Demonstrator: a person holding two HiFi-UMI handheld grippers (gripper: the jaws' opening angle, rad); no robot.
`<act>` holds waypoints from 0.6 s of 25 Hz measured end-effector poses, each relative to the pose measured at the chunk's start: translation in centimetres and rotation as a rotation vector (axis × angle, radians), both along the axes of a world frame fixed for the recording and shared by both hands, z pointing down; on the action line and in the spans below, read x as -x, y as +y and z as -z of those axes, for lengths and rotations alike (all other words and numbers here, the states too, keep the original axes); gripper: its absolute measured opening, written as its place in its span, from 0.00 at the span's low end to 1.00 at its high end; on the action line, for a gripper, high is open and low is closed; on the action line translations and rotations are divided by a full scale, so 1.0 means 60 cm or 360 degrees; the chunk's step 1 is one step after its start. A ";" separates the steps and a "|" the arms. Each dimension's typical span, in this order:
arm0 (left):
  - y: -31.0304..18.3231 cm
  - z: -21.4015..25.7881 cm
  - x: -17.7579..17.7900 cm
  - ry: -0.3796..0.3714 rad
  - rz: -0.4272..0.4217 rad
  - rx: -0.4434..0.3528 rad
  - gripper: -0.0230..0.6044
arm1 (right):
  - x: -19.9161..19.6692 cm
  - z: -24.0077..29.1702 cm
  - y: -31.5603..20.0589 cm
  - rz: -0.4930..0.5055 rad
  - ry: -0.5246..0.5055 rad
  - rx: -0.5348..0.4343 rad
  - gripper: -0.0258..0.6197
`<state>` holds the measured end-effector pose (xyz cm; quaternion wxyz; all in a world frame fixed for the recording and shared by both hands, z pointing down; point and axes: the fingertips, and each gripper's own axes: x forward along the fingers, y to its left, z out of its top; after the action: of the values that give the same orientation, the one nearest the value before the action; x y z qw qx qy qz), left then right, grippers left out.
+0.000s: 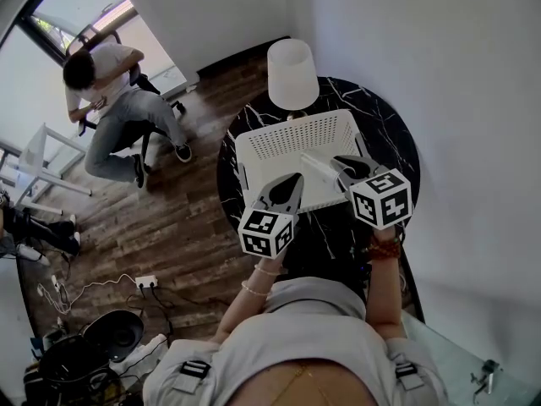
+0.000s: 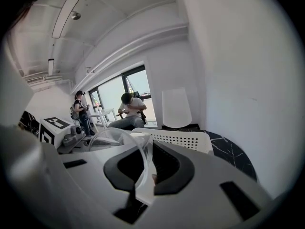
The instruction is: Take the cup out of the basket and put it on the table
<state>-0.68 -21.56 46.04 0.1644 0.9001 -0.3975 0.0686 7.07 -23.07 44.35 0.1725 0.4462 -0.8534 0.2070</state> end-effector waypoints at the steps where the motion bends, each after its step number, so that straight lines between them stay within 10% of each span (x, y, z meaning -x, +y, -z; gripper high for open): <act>1: 0.001 0.000 0.000 -0.0001 0.0000 -0.0001 0.05 | -0.001 0.004 0.002 -0.0001 -0.0008 -0.0011 0.09; 15: 0.012 0.015 -0.003 0.0007 0.0015 -0.0031 0.05 | 0.005 0.044 0.027 0.0040 -0.0153 -0.0186 0.09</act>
<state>-0.50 -20.82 45.13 0.1569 0.8999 -0.4021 0.0621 6.76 -21.47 41.73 0.1075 0.4342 -0.8769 0.1757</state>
